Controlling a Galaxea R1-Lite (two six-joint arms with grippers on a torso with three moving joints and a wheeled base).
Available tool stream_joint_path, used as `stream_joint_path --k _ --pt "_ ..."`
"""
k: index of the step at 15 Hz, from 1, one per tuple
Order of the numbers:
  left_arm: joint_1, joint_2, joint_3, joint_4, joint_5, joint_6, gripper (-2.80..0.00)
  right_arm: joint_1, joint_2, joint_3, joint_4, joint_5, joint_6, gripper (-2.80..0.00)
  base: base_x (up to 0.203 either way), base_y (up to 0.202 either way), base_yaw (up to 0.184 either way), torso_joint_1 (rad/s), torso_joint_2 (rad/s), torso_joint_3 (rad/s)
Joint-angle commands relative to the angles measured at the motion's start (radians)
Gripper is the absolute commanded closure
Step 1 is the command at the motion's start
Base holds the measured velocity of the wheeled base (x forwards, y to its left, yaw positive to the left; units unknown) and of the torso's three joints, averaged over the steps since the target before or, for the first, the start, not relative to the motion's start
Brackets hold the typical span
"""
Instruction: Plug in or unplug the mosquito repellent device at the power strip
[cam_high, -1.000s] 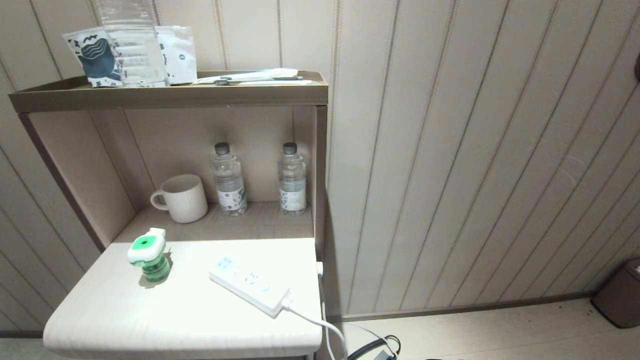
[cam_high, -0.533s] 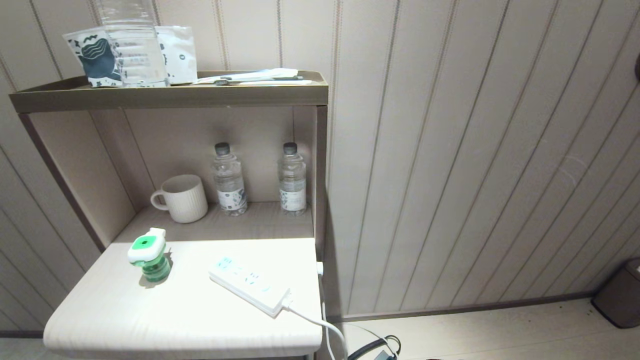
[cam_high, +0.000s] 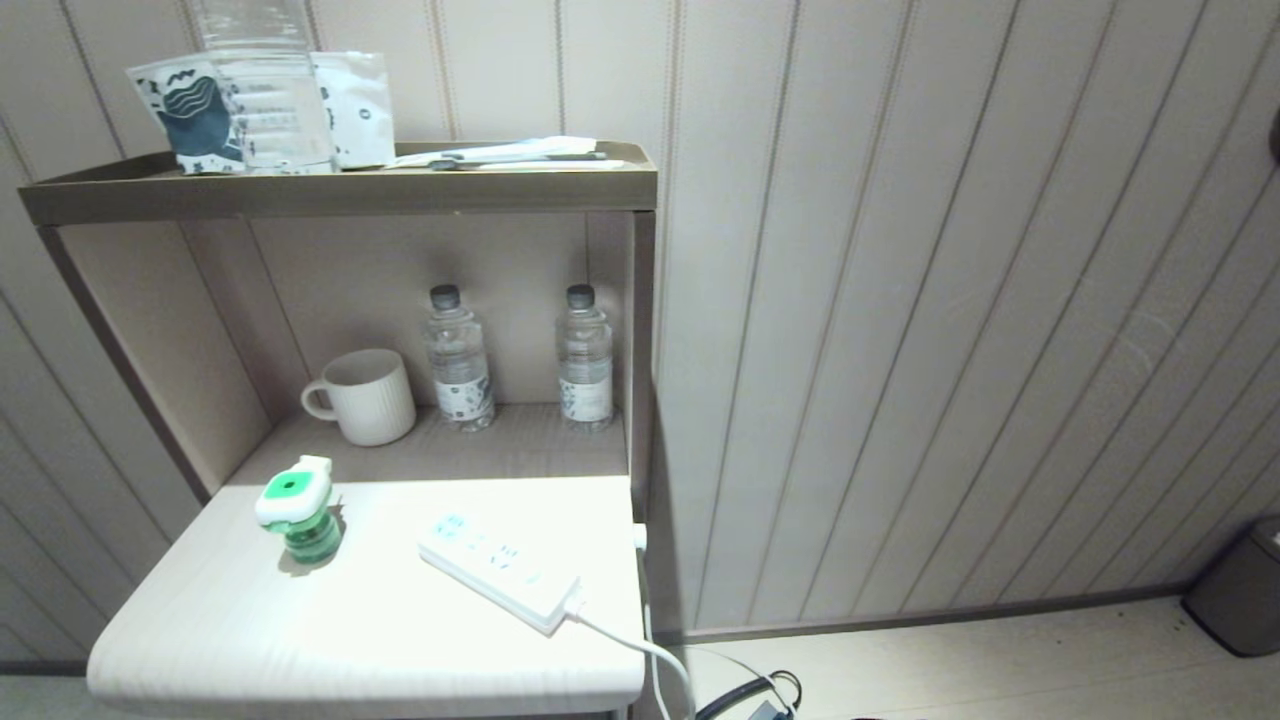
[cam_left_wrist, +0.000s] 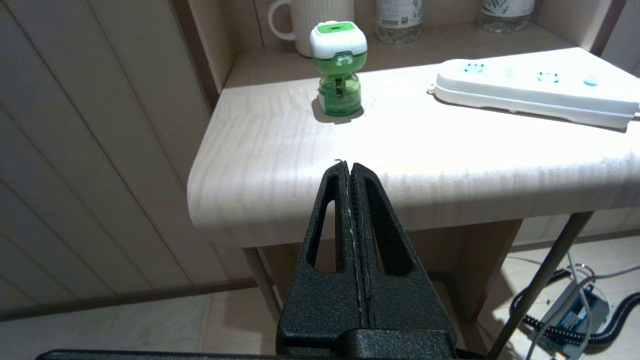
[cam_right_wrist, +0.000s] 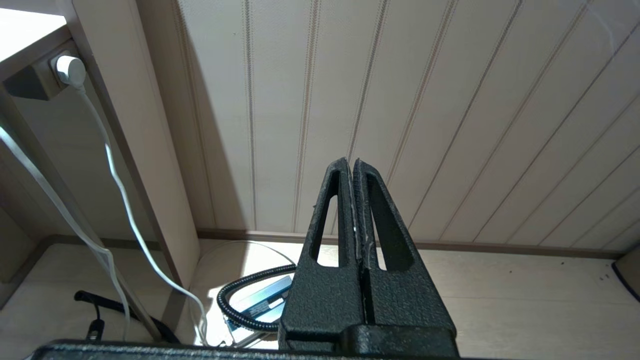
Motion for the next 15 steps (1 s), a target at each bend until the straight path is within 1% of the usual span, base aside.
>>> stream_joint_path --k 1,2,4,7,9,15 --pt "0.0 0.0 0.004 0.0 0.006 -0.007 0.0 0.0 0.001 0.002 0.002 -0.001 0.001 0.0 0.0 0.0 0.0 0.0 0.0 0.0" --pt "0.0 0.0 0.004 -0.001 0.017 -0.022 0.0 0.0 0.001 0.001 0.002 -0.003 0.004 0.0 0.0 0.0 0.0 0.0 0.0 0.0" --pt "0.0 0.0 0.004 -0.003 0.023 -0.039 0.0 0.001 0.002 0.007 -0.015 -0.025 0.044 0.0 0.0 0.0 0.0 0.0 0.0 0.0" --pt "0.0 0.0 0.004 -0.003 0.024 -0.042 0.0 -0.001 0.01 0.012 -0.029 -0.027 0.048 0.0 0.0 0.0 0.0 0.0 0.0 0.0" --pt "0.0 0.0 0.004 -0.005 0.04 -0.068 0.0 -0.001 0.01 0.018 -0.047 -0.029 0.05 0.0 0.0 0.0 0.0 0.0 0.0 0.0" --pt "0.0 0.0 0.004 -0.005 0.04 -0.068 0.0 -0.001 0.008 0.018 -0.048 -0.029 0.051 0.0 0.0 0.0 0.0 0.0 0.0 0.0"
